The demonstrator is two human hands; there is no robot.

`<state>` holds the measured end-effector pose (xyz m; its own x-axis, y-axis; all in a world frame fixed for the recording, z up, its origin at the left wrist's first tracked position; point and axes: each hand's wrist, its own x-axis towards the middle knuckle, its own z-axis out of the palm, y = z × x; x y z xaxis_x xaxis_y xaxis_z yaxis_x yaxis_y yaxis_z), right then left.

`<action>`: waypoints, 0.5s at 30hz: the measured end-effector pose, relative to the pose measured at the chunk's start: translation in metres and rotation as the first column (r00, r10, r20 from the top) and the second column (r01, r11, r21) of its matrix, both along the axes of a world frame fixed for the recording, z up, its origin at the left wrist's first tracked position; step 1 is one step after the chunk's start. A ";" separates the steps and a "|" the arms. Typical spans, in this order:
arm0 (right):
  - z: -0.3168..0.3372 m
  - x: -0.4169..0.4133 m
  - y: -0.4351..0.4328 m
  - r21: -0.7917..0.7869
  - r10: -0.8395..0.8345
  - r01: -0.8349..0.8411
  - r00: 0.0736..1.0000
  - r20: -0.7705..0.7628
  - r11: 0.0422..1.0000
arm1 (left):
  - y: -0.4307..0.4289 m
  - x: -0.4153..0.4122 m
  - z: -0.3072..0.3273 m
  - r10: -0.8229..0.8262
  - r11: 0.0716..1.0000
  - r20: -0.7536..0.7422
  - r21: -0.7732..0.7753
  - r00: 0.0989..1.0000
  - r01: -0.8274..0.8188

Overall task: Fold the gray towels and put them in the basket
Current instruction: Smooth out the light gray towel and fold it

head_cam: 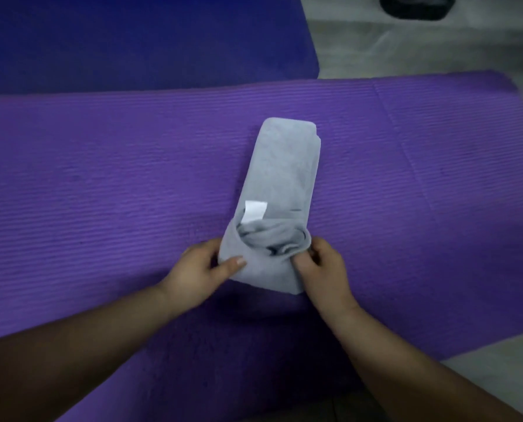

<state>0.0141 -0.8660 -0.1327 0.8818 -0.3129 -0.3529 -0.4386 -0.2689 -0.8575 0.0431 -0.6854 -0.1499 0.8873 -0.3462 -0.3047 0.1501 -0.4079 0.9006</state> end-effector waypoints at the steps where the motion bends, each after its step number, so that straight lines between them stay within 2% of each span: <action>1: -0.001 0.009 -0.001 0.017 -0.044 0.044 0.999 -0.013 0.999 | -0.005 0.007 0.003 0.065 0.998 -0.073 -0.006 0.995 -0.066; 5: -0.005 0.033 0.000 0.080 -0.207 0.222 0.965 -0.160 0.972 | -0.026 0.034 0.011 0.107 0.990 -0.165 0.109 0.980 -0.089; 10: -0.014 0.054 -0.006 -0.121 -0.178 0.149 0.942 -0.286 0.981 | -0.044 0.054 0.007 0.238 0.932 -0.142 0.310 0.961 -0.186; 11: -0.016 0.056 -0.007 -0.142 -0.187 0.150 0.935 -0.300 0.978 | -0.043 0.056 0.008 0.224 0.907 -0.078 0.381 0.971 -0.179; 12: -0.017 0.058 -0.007 -0.168 -0.196 0.149 0.930 -0.312 0.974 | -0.041 0.059 0.009 0.153 0.877 0.083 0.449 0.985 -0.174; 13: -0.019 0.059 -0.008 -0.206 -0.196 0.137 0.933 -0.301 0.969 | -0.039 0.063 0.009 0.016 0.868 0.336 0.464 0.942 -0.180; 14: -0.017 0.059 -0.008 -0.250 -0.186 0.112 0.937 -0.295 0.962 | -0.038 0.067 0.009 -0.167 0.875 0.595 0.457 0.786 -0.160; 15: -0.016 0.060 -0.007 -0.280 -0.172 0.091 0.944 -0.281 0.956 | -0.037 0.071 0.007 -0.361 0.866 0.748 0.490 0.557 -0.096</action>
